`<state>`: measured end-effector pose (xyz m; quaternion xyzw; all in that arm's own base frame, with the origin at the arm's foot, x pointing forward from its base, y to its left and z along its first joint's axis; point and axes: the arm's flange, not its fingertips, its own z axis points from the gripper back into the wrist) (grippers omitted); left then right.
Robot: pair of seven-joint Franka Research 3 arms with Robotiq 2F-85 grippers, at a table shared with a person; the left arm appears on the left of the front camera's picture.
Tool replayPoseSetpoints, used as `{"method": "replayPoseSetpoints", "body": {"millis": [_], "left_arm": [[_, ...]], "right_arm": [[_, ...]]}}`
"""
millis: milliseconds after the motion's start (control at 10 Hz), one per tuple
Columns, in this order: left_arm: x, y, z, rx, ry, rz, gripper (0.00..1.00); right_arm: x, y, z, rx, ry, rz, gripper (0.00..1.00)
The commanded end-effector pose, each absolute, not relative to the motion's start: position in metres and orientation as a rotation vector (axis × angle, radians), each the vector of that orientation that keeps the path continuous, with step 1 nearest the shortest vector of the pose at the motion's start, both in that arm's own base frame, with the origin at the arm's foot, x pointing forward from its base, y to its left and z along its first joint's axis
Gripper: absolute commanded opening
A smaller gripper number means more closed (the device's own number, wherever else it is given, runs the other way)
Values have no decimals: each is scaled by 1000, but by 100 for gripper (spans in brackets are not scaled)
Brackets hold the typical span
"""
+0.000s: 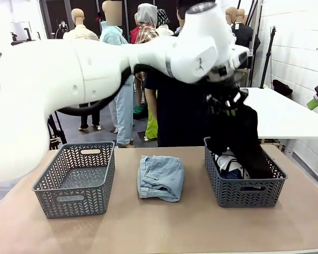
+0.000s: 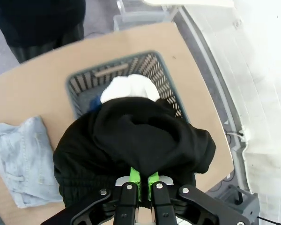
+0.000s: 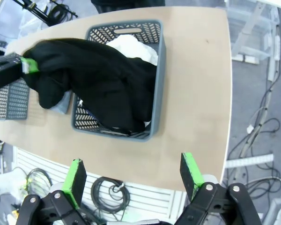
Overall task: Sort the tops and bottoms.
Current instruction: Sort the clothes according to human instructions.
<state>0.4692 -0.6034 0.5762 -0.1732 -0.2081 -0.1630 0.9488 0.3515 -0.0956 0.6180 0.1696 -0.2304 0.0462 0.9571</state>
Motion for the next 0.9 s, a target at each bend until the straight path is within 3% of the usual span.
{"method": "replayPoseSetpoints", "body": {"millis": [0,200,300,400,600,700,800], "left_arm": [[470,-634,537,-349,-285,-279,0],[461,-642,490,-219,-230,-261,0],[458,-645,460,-249,-225,-205,0],[454,-646,450,-316,-204,-171,0],[468,-629,464,-365,-300,-74,0],[457,-647,443,-298,-207,-187,0],[457,-647,443,-298,-207,-187,0]], "right_arm": [[352,-95,615,349,-471,94,100],[352,-95,615,349,-471,94,100],[352,-95,615,349,-471,94,100],[352,-95,615,349,-471,94,100],[352,-95,615,349,-471,94,100],[352,-95,615,349,-471,94,100],[352,-95,615,349,-471,94,100]]}}
